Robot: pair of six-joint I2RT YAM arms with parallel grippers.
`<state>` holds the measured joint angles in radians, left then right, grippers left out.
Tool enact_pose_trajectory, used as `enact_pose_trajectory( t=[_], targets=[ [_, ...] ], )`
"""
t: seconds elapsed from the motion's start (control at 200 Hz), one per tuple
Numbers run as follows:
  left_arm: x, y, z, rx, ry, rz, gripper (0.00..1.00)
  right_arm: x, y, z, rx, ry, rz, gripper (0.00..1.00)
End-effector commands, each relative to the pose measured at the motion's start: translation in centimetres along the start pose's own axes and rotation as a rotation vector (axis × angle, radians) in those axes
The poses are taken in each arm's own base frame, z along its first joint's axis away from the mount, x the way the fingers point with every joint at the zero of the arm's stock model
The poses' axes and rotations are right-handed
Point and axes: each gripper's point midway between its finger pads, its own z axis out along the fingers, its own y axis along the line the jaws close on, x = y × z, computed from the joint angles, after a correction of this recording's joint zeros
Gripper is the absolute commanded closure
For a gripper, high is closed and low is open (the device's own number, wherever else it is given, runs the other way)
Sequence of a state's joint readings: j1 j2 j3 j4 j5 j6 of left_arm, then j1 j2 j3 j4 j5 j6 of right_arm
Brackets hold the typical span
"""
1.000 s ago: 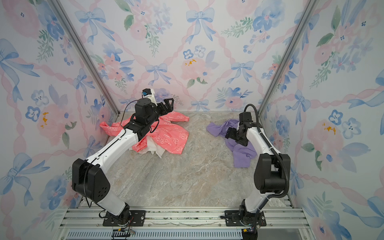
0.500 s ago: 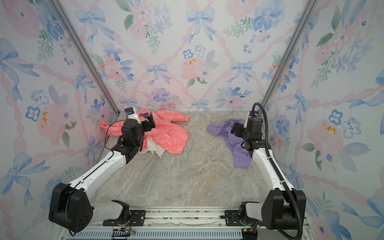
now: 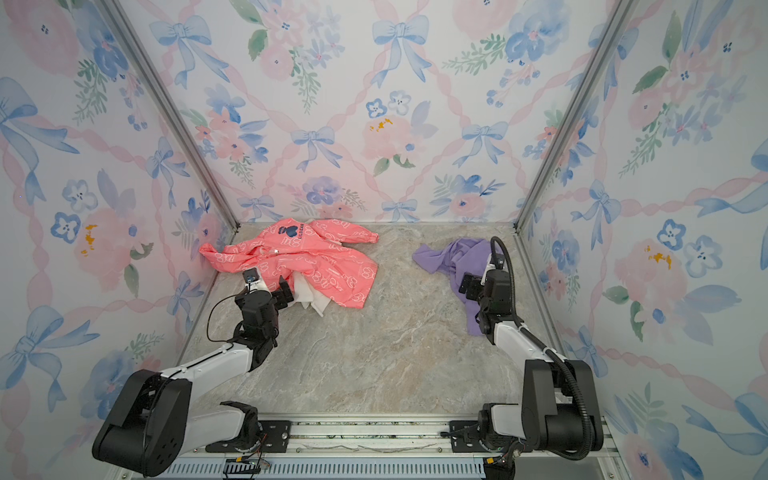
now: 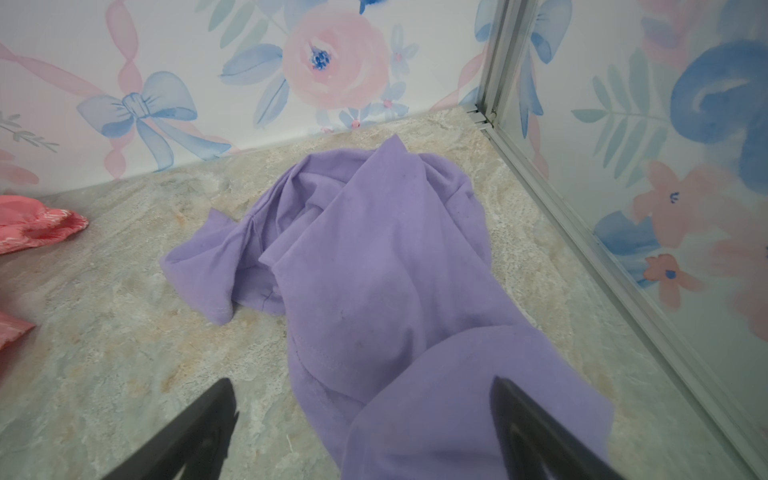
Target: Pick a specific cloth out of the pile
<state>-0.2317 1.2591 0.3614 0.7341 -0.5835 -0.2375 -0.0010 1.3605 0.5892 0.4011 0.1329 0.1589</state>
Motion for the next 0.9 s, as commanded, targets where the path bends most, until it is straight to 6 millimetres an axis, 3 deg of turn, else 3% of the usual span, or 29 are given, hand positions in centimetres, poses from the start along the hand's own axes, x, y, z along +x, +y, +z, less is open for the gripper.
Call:
enact_pose_trajectory(
  t=[0.0, 0.195, 0.35, 0.62, 0.895],
  targets=[
    [-1.3, 0.5, 0.0, -0.013, -0.094, -0.015, 0.02, -2.3, -0.3, 0.5, 0.026, -0.095, -0.029, 0.03],
    [-2.0, -0.9, 0.8, 0.058, -0.120, 0.022, 0.02, -3.3, 0.8, 1.4, -0.023, -0.147, -0.026, 0.03],
    [-1.8, -0.8, 0.1, 0.083, -0.121, 0.020, 0.02, -3.0, 1.7, 1.3, -0.068, -0.138, -0.013, 0.03],
    [-1.7, -0.1, -0.9, 0.082, -0.139, 0.003, 0.02, -2.1, 1.1, -0.3, -0.051, -0.120, -0.042, 0.03],
    [-1.7, -0.2, -1.4, 0.108, -0.150, 0.001, 0.02, -1.7, 0.9, -0.5, -0.061, -0.114, -0.062, 0.03]
  ],
)
